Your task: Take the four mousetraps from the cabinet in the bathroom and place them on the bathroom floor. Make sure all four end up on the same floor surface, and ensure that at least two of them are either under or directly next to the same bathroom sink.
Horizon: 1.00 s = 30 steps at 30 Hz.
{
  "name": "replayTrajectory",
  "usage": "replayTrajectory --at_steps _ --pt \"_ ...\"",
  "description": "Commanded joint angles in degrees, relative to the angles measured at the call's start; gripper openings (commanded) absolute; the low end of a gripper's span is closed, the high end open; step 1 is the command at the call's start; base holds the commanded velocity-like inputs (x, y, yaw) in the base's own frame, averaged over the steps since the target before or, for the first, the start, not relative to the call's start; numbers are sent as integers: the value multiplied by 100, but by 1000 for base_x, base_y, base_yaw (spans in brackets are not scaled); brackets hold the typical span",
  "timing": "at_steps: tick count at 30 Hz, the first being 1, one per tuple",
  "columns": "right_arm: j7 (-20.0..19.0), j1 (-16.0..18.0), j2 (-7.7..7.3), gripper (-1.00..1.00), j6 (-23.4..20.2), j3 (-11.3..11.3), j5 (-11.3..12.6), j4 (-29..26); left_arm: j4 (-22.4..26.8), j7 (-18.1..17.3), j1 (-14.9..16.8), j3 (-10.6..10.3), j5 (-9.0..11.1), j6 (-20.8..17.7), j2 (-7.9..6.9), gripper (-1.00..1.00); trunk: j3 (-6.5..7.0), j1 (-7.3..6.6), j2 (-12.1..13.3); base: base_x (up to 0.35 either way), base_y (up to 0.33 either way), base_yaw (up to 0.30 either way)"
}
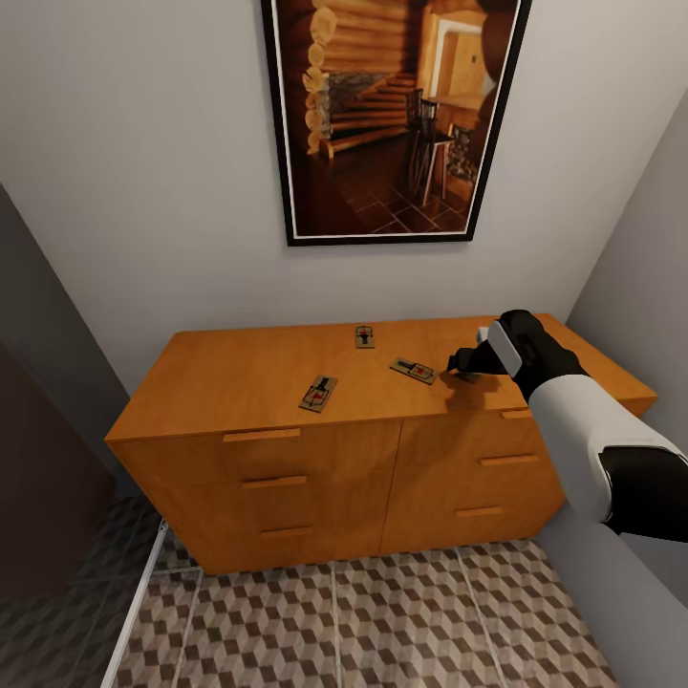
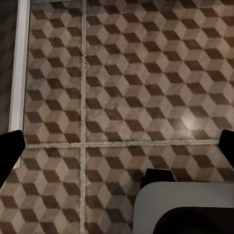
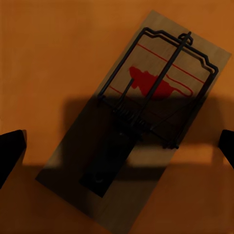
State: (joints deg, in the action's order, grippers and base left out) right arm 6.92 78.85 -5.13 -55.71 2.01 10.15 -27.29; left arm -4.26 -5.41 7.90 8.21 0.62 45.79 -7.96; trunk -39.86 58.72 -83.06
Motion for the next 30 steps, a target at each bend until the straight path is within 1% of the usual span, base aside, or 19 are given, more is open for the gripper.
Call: replayTrajectory --at_steps 1,30 --pt "52 -1 -6 100 -19 18 74 348 -23 -57 10 50 10 27 -3 100 -6 0 -2 0 0 0" --pt "37 -1 3 100 -19 27 70 356 -23 -57 10 50 9 27 -3 100 -6 0 -2 0 0 0"
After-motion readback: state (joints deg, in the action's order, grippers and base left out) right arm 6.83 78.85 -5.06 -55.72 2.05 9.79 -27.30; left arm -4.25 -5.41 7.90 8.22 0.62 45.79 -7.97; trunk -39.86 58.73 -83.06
